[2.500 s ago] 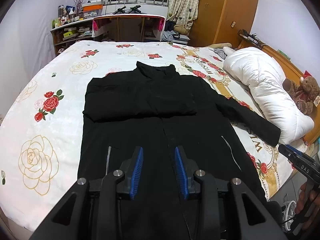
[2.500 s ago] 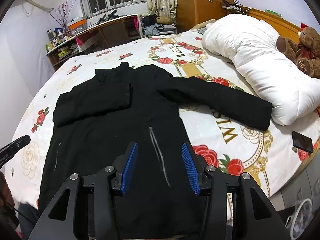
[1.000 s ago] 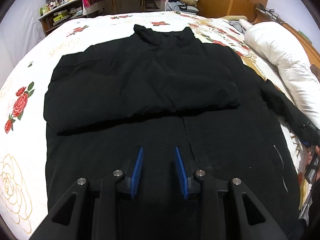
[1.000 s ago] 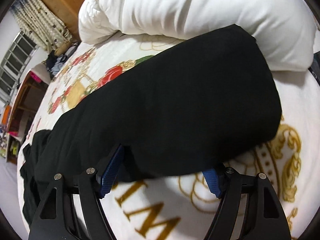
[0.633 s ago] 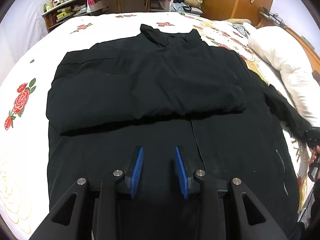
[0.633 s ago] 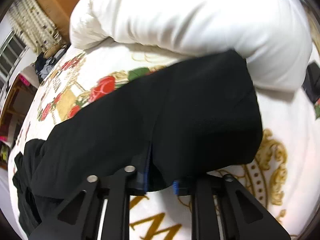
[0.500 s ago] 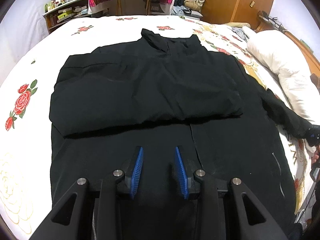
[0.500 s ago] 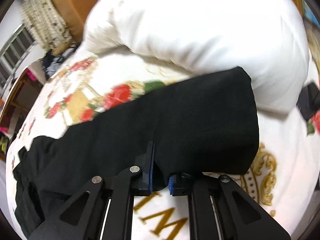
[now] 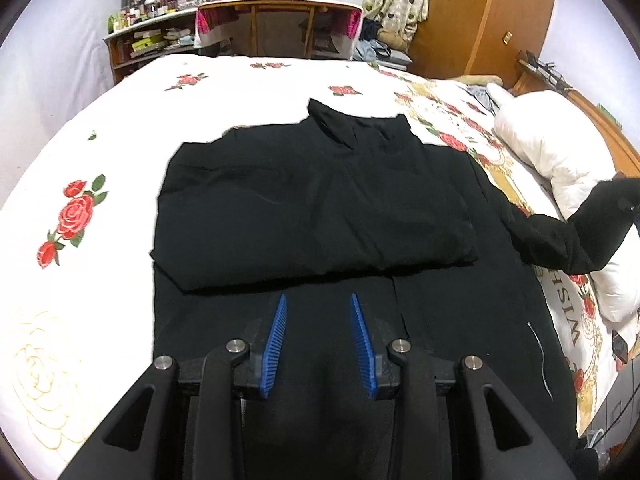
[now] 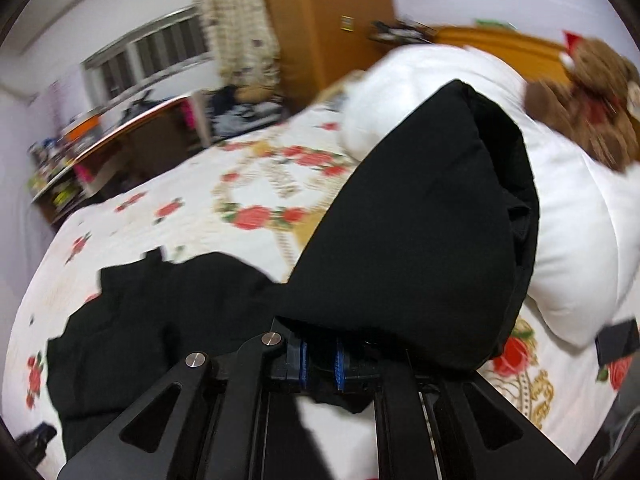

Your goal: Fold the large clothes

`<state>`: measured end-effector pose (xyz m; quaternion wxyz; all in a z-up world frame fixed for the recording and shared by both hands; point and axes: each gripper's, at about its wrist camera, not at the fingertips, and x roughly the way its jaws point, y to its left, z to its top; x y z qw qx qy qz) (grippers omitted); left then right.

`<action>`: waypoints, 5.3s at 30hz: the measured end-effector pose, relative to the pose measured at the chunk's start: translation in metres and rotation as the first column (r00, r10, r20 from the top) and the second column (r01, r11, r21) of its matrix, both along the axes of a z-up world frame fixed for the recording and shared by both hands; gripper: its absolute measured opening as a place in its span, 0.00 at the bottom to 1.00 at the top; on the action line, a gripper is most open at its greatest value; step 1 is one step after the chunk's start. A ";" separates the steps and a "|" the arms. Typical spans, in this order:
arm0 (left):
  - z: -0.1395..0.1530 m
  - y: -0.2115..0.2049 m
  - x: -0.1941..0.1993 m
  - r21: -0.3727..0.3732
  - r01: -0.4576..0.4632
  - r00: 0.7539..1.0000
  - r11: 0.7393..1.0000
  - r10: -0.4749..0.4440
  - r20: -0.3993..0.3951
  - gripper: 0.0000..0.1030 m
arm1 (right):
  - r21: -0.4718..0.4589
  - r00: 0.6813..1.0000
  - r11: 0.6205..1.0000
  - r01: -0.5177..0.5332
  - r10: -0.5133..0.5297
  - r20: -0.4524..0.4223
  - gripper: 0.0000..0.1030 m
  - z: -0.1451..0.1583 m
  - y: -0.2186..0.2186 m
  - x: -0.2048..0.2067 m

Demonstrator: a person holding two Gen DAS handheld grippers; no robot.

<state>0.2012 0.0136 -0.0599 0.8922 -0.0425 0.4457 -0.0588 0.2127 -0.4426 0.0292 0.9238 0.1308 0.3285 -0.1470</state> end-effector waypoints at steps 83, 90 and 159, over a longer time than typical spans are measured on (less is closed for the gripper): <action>-0.061 -0.018 0.146 -0.170 0.082 0.995 0.982 -0.090 -0.037 0.04 | 0.140 0.918 0.954 -0.264 0.293 -0.266 0.50 -0.173 0.087 0.084; -0.051 -0.014 0.135 -0.151 0.075 0.997 0.986 -0.076 -0.001 0.04 | 0.085 0.920 0.950 -0.300 0.312 -0.238 0.50 -0.156 0.098 0.076; -0.048 -0.023 0.111 -0.044 0.071 0.994 0.996 -0.068 0.080 0.08 | -0.007 0.908 0.927 -0.376 0.367 -0.203 0.22 -0.132 0.099 0.088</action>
